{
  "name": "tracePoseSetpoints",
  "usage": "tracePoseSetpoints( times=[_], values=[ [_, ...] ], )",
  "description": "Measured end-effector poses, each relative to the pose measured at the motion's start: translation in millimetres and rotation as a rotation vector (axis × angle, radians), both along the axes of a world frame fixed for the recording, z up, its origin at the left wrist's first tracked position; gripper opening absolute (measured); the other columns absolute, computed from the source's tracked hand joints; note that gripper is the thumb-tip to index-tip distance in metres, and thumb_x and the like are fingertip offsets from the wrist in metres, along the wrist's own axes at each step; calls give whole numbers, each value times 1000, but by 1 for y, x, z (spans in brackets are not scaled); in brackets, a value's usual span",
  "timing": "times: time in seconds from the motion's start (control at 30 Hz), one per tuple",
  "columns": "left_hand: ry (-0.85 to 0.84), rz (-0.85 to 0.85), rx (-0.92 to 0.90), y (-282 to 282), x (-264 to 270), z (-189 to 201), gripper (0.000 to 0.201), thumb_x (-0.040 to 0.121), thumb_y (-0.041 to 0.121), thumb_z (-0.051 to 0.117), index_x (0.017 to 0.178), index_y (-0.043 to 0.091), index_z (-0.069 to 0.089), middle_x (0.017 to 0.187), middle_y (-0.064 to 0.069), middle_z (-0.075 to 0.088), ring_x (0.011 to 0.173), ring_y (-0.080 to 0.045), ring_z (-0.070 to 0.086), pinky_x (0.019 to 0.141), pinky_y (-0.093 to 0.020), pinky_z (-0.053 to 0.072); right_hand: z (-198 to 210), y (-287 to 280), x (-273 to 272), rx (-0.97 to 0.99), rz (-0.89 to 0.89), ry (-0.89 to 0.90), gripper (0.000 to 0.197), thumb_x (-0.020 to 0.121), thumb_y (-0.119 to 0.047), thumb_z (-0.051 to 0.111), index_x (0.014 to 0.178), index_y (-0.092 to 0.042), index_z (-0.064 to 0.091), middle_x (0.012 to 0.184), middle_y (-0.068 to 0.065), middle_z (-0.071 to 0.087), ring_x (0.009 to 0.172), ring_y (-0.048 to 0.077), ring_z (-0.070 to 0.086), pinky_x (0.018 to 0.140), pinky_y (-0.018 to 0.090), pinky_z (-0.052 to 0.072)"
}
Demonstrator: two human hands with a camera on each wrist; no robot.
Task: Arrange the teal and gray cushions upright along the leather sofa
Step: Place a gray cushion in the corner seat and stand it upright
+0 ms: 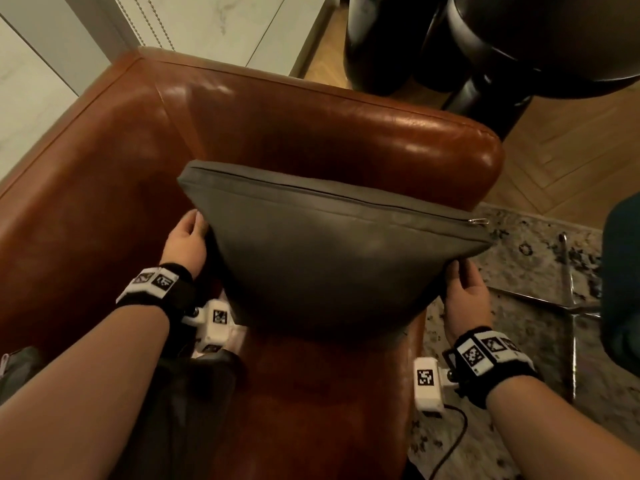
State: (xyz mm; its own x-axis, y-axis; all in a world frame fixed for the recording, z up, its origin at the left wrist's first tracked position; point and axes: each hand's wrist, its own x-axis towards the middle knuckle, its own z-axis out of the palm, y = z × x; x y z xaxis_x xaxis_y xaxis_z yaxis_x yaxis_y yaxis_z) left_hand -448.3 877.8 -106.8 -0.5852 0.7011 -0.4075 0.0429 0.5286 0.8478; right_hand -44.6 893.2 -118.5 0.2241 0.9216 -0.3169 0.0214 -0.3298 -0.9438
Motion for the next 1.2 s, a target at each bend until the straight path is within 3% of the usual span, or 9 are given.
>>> tracePoseSetpoints(
  times=[0.13, 0.23, 0.37, 0.5, 0.7, 0.83, 1.03, 1.1, 1.2],
  values=[
    [-107, 7, -17, -17, 17, -10, 33, 101, 23, 40, 129, 24, 57, 129, -2, 61, 129, -28, 50, 101, -32, 42, -13, 0, 1, -42, -18, 107, 52, 56, -80, 70, 102, -56, 68, 119, -17, 69, 119, 11, 60, 105, 40, 45],
    [-83, 72, 54, -14, 24, -6, 25, 99, 37, 47, 94, 33, 71, 100, 3, 72, 109, -24, 65, 89, -36, 52, -9, 3, -9, -4, -136, 33, 23, 75, -65, 68, 90, -48, 72, 102, -19, 71, 111, 11, 64, 95, 32, 49],
    [38, 172, 46, -6, 12, -15, 28, 91, 47, 57, 101, 26, 72, 98, 8, 71, 101, -14, 65, 89, -31, 50, -5, 9, -11, 35, -232, -76, 26, 98, -29, 58, 80, -42, 73, 80, -24, 72, 90, 2, 67, 85, 28, 50],
    [-16, 200, 49, -13, 19, -23, 30, 91, 51, 54, 99, 28, 70, 100, 3, 70, 106, -21, 64, 84, -28, 47, -10, 1, -2, -73, -162, 67, 26, 91, -58, 52, 103, -45, 71, 107, -19, 73, 110, 10, 65, 95, 37, 50],
    [-471, 393, -34, -34, 38, -51, 47, 92, 52, 51, 123, 17, 62, 107, -3, 69, 104, -22, 64, 96, -37, 49, -40, -31, -2, -317, -95, 338, 25, 92, -29, 60, 116, -31, 66, 95, -14, 74, 76, 1, 68, 76, 25, 48],
    [-334, 312, -29, -29, 35, -57, 21, 87, 48, 57, 100, 40, 71, 110, 1, 72, 107, -23, 66, 95, -42, 50, -48, -21, -17, -370, -270, 125, 24, 98, -21, 55, 119, -26, 66, 128, 3, 64, 99, 5, 67, 80, 19, 49],
    [-317, 460, -4, -25, 28, -49, 11, 82, 30, 67, 80, 36, 76, 108, -4, 72, 106, -29, 65, 91, -48, 52, -52, -20, -11, -274, -279, 102, 7, 87, -34, 72, 87, -36, 78, 94, -11, 77, 103, 14, 68, 93, 36, 54],
    [-338, 452, 71, -26, 31, -45, 15, 84, 26, 65, 82, 37, 76, 103, -4, 74, 102, -27, 68, 93, -48, 53, -51, -20, -10, -292, -254, 121, 15, 92, -32, 66, 103, -30, 75, 97, -13, 76, 99, 14, 68, 85, 30, 56],
    [-350, 283, 178, -23, 30, -34, 22, 90, 30, 59, 107, 39, 70, 114, -2, 72, 108, -24, 67, 92, -44, 53, -45, -8, -4, -305, -268, 162, 17, 103, -24, 45, 92, -28, 57, 56, -30, 63, 66, -1, 61, 56, 12, 51]
  ],
)
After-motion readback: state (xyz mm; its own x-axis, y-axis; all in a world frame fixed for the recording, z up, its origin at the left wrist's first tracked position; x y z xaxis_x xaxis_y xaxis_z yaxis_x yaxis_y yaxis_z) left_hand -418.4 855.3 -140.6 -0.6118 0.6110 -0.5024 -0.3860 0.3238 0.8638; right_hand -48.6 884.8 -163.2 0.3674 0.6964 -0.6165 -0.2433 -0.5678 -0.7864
